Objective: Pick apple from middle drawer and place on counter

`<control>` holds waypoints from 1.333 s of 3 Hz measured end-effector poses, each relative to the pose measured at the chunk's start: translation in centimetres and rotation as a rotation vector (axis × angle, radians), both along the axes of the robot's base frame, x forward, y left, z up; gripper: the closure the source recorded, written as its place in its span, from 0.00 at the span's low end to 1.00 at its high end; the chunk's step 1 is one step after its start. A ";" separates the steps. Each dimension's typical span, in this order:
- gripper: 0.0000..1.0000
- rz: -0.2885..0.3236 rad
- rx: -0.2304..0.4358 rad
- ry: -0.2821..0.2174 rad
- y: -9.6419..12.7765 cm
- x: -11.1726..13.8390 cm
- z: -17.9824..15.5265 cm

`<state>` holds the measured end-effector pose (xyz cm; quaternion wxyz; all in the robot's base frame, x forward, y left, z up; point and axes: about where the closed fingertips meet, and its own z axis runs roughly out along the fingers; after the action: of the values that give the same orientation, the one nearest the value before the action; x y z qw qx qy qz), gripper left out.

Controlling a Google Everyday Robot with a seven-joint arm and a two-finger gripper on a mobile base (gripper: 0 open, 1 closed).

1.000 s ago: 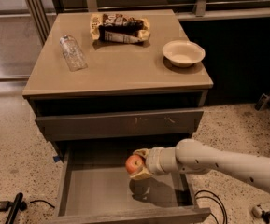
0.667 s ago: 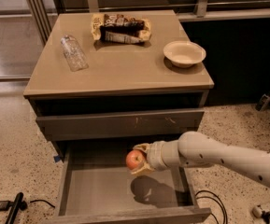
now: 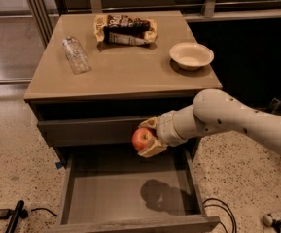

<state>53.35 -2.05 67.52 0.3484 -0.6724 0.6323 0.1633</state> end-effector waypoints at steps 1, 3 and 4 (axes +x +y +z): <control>1.00 0.021 -0.018 -0.023 -1.0 -0.4 5.0; 1.00 0.032 -0.031 -0.037 -0.8 0.2 6.0; 1.00 0.053 -0.074 -0.075 -0.1 3.1 11.5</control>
Offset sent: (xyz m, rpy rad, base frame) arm -0.0017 -0.0096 0.0427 -0.0143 -0.0221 0.0127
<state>56.45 -2.15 78.98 0.3425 -0.7069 0.6064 0.1234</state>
